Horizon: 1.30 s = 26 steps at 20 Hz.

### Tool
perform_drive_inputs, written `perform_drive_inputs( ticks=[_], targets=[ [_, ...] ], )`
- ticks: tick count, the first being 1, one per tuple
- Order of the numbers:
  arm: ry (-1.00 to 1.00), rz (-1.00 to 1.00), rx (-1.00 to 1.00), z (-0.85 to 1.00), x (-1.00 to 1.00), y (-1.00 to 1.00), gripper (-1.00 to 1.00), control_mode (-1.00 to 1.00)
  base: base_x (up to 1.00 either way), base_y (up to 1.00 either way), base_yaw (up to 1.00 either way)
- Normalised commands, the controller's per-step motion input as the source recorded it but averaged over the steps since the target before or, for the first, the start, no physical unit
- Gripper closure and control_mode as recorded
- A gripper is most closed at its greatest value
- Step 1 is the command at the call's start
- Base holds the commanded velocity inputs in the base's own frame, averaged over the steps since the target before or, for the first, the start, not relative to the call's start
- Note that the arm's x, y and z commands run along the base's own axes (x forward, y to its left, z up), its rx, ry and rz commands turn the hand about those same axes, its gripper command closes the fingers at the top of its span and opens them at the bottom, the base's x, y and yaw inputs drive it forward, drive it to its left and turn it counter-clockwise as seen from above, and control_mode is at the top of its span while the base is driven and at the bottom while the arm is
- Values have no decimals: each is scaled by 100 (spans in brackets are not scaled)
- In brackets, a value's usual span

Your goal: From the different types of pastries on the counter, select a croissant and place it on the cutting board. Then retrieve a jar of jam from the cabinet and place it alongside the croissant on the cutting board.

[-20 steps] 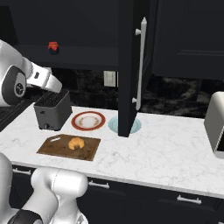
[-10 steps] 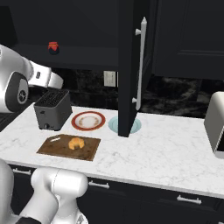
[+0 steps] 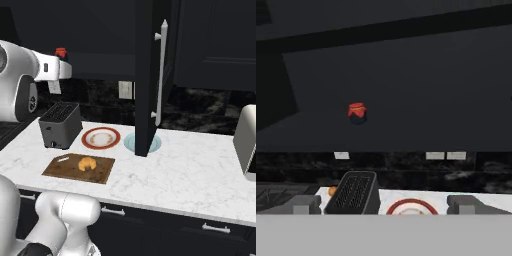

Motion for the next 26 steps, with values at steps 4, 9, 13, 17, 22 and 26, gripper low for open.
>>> perform_drive_inputs(
  ticks=[4,9,13,17,22,26],
  targets=[
    [-10,-7,12,-36,90,0,-100,-100,0,0,0],
    [-32,-9,17,-30,91,0,-100,-100,0,0,0],
    [-10,-5,9,-1,24,-3,-100,-100,0,0,0],
    [-7,6,16,19,0,-22,-100,-100,0,0,0],
    [-12,36,3,69,0,-11,-100,-100,0,0,0],
    [0,9,0,14,0,0,-100,-100,0,0,0]
  ],
)
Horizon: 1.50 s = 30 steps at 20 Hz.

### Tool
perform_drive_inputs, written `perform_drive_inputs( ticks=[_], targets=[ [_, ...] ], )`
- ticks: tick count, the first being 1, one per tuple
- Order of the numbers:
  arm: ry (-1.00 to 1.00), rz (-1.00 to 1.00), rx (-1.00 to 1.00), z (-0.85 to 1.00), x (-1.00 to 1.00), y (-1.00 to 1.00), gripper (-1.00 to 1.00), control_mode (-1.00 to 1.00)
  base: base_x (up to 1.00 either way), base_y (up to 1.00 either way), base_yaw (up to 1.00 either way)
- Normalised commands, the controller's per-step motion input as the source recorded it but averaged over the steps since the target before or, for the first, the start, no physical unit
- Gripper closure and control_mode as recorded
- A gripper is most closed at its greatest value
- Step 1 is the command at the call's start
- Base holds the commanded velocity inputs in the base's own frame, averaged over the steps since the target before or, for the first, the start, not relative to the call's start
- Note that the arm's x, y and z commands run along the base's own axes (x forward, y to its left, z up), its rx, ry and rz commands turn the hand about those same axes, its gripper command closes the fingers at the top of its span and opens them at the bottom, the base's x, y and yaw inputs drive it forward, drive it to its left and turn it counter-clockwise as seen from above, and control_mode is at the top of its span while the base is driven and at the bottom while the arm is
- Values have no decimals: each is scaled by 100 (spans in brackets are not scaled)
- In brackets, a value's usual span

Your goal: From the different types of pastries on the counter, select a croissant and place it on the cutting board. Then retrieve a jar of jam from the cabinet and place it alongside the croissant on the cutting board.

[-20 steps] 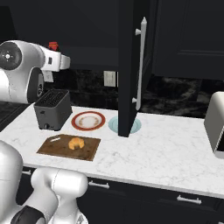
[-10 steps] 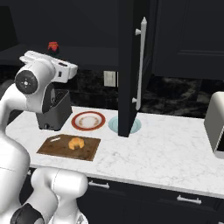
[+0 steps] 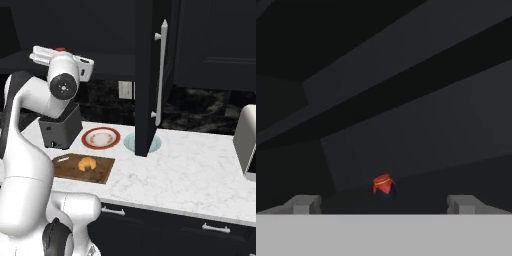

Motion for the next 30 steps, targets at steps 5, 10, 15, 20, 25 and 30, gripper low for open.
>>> perform_drive_inputs(
  ticks=[5,10,15,20,25,30],
  targets=[
    [-2,3,3,-2,33,-10,-100,-100,0,0,0],
    [-12,-18,-1,0,69,0,-100,-100,0,0,0],
    [-4,2,0,10,48,0,-100,-100,0,0,0],
    [2,22,0,0,24,0,-100,-100,0,0,0],
    [4,7,2,0,21,-7,-100,-100,0,0,0],
    [-8,24,-10,-5,17,0,-100,-100,0,0,0]
  ],
)
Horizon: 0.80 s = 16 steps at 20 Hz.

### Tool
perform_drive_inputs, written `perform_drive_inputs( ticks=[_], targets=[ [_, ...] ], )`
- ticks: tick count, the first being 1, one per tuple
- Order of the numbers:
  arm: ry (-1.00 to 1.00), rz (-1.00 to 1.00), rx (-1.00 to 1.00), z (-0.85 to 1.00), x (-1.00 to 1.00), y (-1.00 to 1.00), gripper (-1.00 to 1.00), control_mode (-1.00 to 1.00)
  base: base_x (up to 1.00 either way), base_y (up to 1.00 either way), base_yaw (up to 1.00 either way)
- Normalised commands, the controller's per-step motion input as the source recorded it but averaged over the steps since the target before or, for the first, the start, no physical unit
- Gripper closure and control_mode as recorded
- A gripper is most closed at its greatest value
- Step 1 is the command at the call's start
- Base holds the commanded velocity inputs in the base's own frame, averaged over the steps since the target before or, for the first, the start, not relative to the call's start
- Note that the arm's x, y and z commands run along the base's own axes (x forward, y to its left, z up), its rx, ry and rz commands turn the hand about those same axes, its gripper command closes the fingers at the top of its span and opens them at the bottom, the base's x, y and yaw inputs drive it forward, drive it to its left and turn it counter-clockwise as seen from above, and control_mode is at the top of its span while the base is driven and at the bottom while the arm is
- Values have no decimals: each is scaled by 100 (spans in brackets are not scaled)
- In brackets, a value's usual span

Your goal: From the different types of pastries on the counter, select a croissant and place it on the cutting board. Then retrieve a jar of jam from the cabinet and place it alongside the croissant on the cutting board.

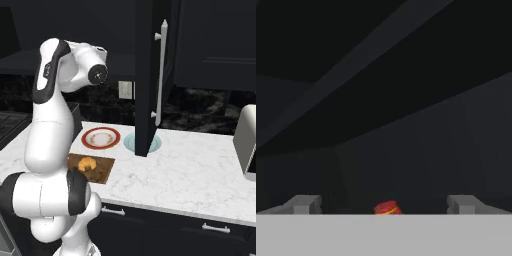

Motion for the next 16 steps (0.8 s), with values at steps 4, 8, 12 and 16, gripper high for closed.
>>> perform_drive_inputs(
  ticks=[4,8,12,16],
  targets=[
    [-32,36,-22,0,1,2,-100,-100,0,0,0],
    [-3,5,-2,0,0,0,-100,-100,0,0,0],
    [0,6,-5,0,28,8,-100,-100,0,0,0],
    [-5,23,-37,3,25,46,-100,-100,0,0,0]
  ],
)
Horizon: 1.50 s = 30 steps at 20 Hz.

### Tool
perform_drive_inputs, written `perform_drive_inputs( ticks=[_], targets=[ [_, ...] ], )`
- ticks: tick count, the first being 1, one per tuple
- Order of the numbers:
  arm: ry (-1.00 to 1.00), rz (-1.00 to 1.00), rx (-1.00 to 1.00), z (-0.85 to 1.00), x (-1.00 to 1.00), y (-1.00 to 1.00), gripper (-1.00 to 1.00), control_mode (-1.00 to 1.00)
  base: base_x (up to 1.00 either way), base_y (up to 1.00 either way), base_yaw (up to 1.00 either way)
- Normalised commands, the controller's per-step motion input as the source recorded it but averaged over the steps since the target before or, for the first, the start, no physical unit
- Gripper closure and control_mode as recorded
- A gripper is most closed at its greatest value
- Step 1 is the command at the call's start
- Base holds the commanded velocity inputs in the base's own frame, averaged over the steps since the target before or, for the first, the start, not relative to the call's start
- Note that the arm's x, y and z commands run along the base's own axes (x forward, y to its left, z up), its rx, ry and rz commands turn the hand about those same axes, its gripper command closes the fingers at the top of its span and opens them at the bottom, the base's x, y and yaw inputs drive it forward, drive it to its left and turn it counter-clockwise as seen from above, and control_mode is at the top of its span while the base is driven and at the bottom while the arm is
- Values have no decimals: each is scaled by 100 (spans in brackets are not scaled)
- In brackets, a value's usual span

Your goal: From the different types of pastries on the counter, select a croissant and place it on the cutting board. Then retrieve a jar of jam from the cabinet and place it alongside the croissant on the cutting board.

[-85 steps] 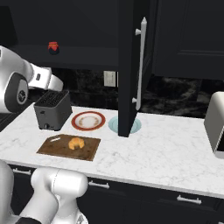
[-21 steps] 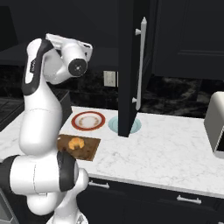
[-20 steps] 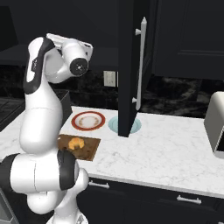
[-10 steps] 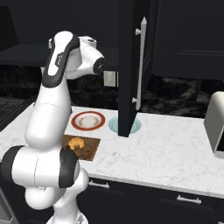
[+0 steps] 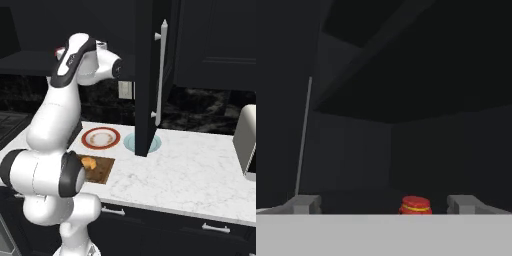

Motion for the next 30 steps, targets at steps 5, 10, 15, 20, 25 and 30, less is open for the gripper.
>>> perform_drive_inputs(
  ticks=[5,10,15,20,25,30],
  targets=[
    [6,20,-27,1,27,21,-100,-100,0,0,0],
    [0,0,0,0,4,0,-100,-100,0,0,0],
    [0,0,-1,0,13,19,-100,-100,0,0,0],
    [0,0,-7,-5,3,50,-100,-100,0,0,0],
    [0,0,-12,-10,0,51,-100,-100,0,0,0],
    [1,0,-4,-9,0,17,-100,-100,0,0,0]
  ],
)
